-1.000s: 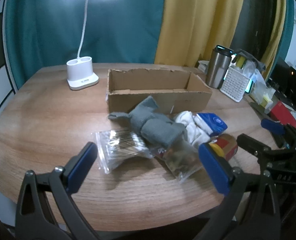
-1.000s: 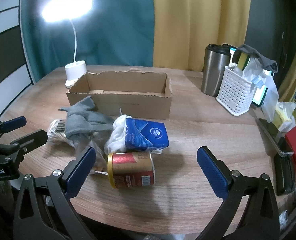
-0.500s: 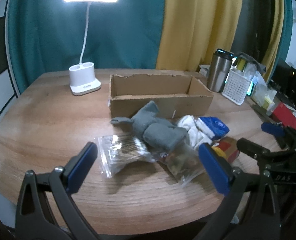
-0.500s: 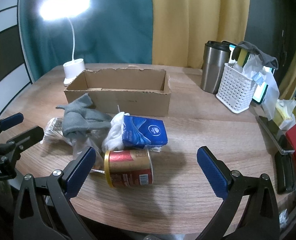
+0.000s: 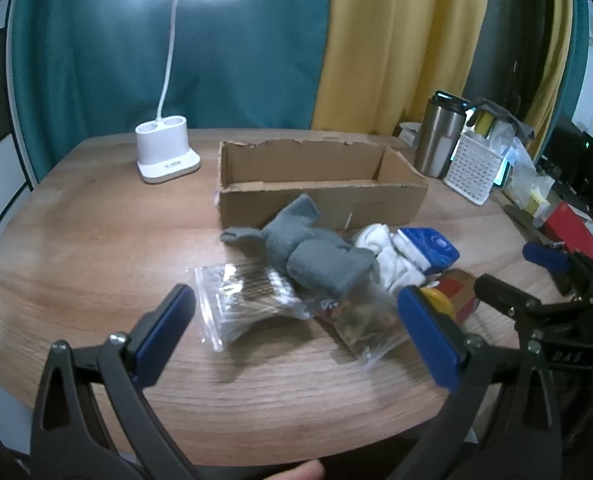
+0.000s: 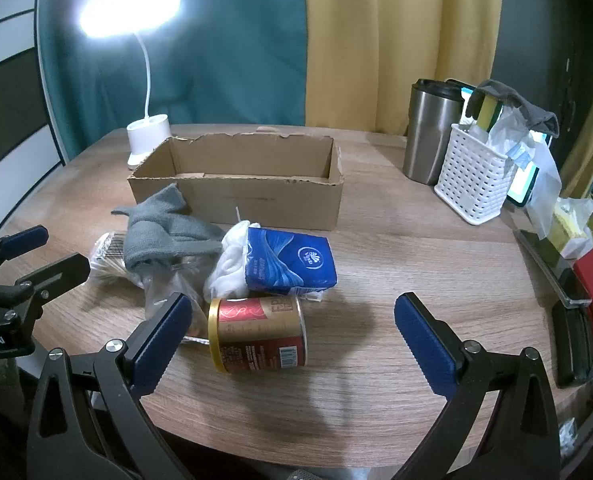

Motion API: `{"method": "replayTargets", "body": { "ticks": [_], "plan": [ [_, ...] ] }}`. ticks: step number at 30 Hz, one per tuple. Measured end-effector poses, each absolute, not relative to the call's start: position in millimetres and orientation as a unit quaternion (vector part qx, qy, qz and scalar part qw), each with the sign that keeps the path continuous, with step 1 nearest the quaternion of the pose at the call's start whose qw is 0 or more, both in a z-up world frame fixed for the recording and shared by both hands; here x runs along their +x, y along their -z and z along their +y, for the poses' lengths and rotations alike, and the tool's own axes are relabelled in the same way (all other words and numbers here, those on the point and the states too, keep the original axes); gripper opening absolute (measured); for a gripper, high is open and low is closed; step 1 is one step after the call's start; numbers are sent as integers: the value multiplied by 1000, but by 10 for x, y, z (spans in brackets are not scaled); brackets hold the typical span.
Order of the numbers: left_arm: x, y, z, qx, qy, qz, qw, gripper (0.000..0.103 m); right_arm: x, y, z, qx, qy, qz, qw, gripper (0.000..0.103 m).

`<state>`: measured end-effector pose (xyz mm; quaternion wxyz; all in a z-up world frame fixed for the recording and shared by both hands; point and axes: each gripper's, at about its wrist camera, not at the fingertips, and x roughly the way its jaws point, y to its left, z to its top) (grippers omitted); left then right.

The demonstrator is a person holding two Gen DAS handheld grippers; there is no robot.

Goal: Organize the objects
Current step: 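Move the right tool toward the red-gold tin while the left tool approaches the snack bag, then close the right tool on the red-gold tin while the left tool grasps the clear snack bag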

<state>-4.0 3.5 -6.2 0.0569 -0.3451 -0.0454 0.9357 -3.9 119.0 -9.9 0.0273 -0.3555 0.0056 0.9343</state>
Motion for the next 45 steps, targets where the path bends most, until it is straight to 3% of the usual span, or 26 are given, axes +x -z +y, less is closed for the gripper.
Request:
{"method": "replayTargets", "body": {
  "ticks": [45],
  "plan": [
    [-179, 279, -47, -372, -925, -62, 51, 102, -195, 388, 1141, -399, -917, 6, 11, 103]
  ]
}}
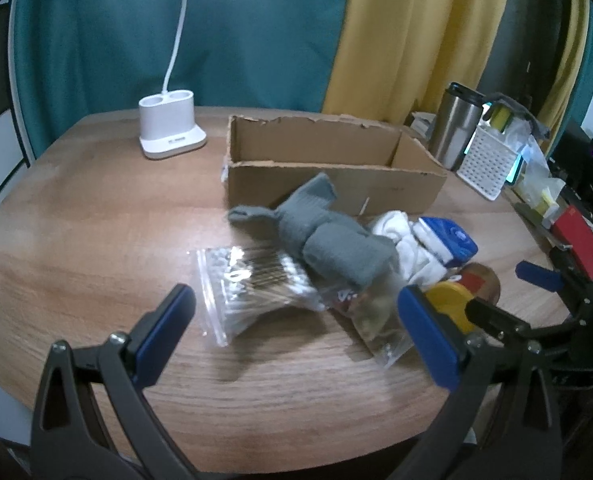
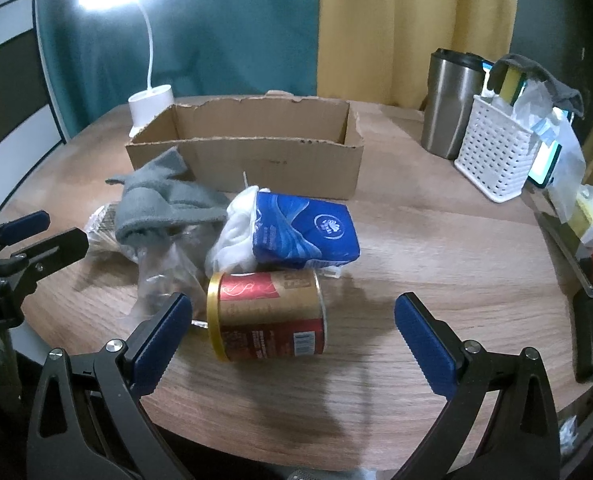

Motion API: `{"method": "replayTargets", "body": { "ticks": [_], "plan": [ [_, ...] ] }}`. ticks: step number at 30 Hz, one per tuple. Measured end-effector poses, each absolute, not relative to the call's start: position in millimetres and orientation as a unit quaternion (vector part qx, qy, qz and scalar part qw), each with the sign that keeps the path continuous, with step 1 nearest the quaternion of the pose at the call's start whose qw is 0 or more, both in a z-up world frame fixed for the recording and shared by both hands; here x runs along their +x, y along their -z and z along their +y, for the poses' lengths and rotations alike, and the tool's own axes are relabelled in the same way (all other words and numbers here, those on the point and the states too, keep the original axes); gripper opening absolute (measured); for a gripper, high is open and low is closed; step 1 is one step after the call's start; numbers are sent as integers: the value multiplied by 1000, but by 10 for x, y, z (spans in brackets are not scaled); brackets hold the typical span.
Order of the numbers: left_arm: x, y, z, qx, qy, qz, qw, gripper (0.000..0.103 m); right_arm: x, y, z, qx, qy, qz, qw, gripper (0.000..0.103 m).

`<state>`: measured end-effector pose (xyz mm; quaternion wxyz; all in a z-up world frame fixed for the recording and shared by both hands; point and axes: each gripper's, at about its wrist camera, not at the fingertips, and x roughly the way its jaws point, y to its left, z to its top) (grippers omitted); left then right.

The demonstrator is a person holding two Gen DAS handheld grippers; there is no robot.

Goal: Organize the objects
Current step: 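Close the right tool on the red-gold tin while the left tool grasps the clear snack bag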

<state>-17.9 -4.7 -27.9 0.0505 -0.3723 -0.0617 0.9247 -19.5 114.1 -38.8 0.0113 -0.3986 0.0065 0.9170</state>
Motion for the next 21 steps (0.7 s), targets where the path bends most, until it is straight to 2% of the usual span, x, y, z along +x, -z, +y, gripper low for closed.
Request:
{"method": "replayTargets", "body": {
  "ticks": [10, 12, 14, 15, 21],
  "plan": [
    [-240, 334, -48, -382, -921, -63, 50, 102, -268, 484, 1151, -408, -913, 11, 11, 101],
    [-258, 339, -46, -383, -920, -63, 50, 102, -282, 516, 1160, -414, -910, 14, 7, 92],
    [-268, 342, -38, -385, -920, -63, 50, 102, -300, 553, 1170, -421, -907, 19, -2, 73],
    [-273, 347, -34, -385, -919, -62, 50, 102, -307, 560, 1170, -424, -905, 18, -4, 67],
    [-335, 354, 21, -389, -918, -57, 54, 102, -271, 491, 1181, -415, -909, 17, -19, 66]
  ]
}}
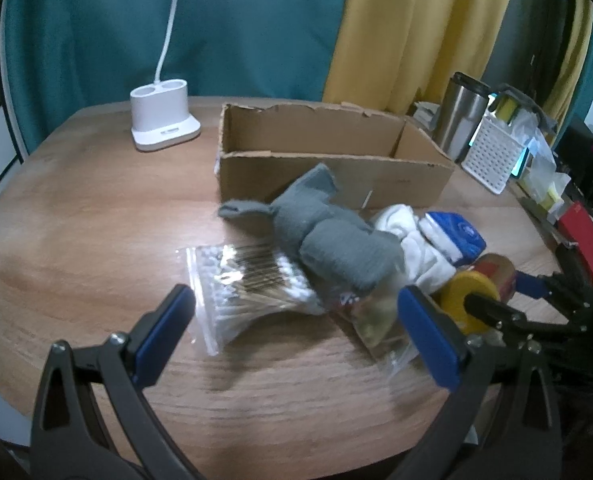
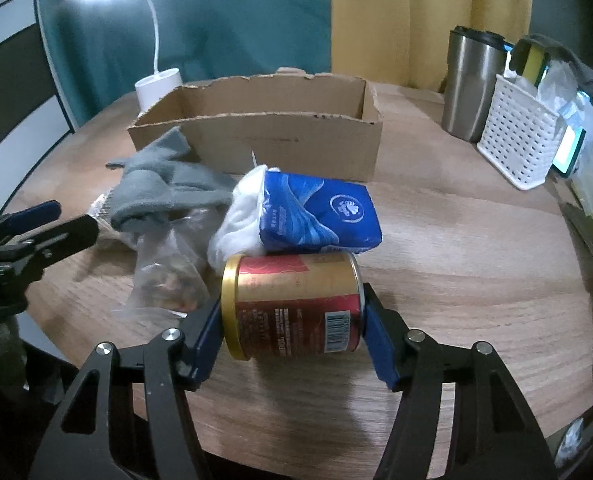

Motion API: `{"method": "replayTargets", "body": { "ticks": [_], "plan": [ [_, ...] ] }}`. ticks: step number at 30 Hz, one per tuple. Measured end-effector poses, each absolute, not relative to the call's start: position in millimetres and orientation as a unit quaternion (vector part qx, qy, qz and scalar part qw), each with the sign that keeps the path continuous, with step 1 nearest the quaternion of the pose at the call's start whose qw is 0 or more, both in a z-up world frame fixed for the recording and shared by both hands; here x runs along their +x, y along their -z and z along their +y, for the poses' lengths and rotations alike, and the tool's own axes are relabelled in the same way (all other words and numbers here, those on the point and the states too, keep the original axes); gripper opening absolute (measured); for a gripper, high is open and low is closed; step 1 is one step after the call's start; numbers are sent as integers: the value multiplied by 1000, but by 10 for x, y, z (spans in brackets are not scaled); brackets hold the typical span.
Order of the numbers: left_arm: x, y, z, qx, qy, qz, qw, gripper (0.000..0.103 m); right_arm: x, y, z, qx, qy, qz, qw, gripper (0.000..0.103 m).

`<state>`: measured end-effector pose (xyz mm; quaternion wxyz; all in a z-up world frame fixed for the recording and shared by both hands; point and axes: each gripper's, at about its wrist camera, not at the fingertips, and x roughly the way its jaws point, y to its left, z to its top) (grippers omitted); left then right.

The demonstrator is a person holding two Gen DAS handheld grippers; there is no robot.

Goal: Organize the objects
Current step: 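Close the right tool on the red-gold tin while the left tool grasps the clear snack bag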

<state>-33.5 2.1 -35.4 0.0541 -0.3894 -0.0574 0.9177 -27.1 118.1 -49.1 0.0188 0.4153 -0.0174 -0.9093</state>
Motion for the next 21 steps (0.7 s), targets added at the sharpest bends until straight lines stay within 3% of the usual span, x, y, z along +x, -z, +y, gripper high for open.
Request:
{"method": "replayTargets", "body": {
  "ticks": [21],
  "plan": [
    [-466, 505, 493, -432, -896, -67, 78, 102, -127, 437, 1531, 396, 917, -37, 10, 65]
  ]
}}
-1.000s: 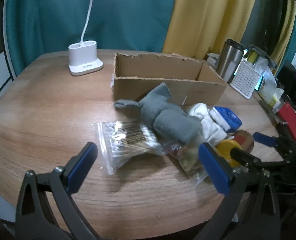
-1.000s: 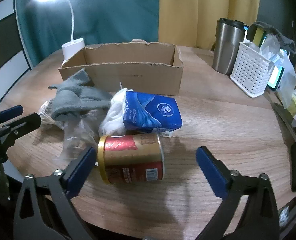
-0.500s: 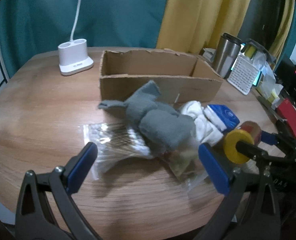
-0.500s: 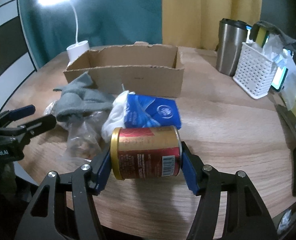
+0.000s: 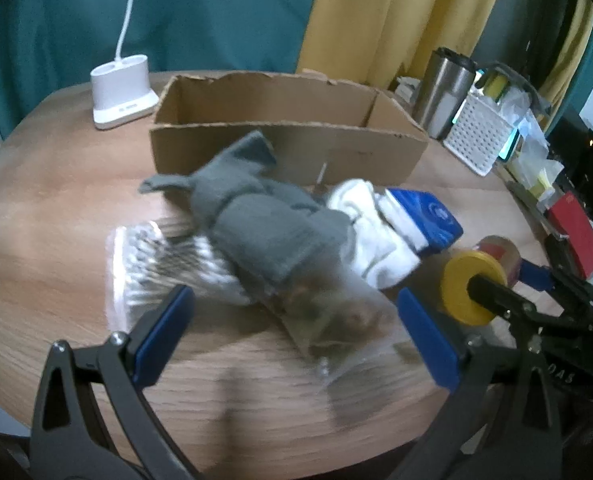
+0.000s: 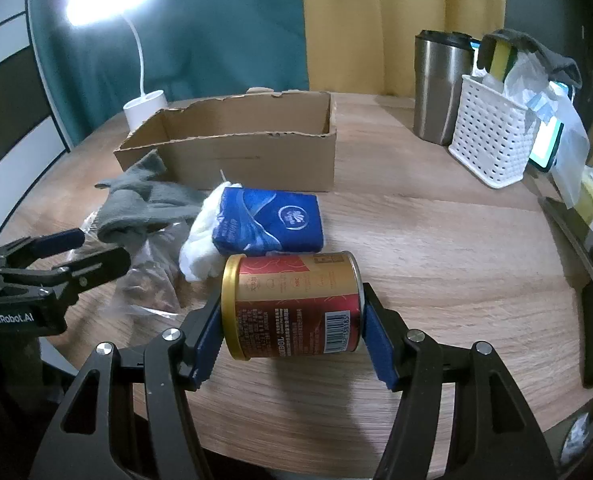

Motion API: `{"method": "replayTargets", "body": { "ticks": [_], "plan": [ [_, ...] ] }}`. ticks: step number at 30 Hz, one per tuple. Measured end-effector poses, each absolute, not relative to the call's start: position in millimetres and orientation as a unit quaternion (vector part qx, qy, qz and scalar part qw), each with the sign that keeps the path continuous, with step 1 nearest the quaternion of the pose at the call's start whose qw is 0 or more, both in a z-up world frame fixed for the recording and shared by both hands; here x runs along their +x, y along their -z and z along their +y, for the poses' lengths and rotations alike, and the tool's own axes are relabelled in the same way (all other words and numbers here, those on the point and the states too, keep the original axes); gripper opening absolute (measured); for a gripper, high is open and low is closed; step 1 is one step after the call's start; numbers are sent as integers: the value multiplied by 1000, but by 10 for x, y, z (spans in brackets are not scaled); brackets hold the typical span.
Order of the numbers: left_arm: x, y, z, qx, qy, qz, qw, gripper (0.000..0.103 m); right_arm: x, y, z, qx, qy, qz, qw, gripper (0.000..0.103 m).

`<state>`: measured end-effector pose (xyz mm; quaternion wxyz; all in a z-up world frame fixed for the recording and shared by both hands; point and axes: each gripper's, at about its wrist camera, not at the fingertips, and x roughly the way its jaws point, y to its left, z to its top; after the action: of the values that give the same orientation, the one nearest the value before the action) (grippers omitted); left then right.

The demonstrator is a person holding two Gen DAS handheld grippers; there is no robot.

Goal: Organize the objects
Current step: 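Close the right tool on the red-gold tin while the left tool grasps the clear snack bag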

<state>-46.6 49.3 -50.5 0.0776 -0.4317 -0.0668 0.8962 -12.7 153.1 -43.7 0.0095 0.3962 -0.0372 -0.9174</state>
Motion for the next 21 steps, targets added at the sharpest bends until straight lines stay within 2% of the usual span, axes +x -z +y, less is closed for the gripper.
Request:
{"method": "replayTargets", "body": {
  "ticks": [14, 15, 16, 18, 19, 21],
  "plan": [
    [-618, 734, 727, -469, -878, -62, 76, 101, -138, 486, 1736, 394, 918, -51, 13, 65],
    [-622, 744, 737, -471, -877, -61, 79, 97, -138, 489, 1736, 394, 917, -52, 14, 65],
    [-625, 757, 740, -472, -875, -61, 82, 87, -136, 495, 1739, 394, 917, -52, 14, 65],
    [-609, 781, 741, -469, -877, -57, 89, 76, -137, 502, 1731, 395, 917, -53, 15, 65],
    [-594, 782, 742, -468, -877, -51, 93, 68, -137, 504, 1725, 395, 917, -53, 15, 65],
    [-551, 767, 721, -466, -877, -52, 101, 62, -135, 495, 1718, 394, 917, -52, 15, 65]
  ]
}}
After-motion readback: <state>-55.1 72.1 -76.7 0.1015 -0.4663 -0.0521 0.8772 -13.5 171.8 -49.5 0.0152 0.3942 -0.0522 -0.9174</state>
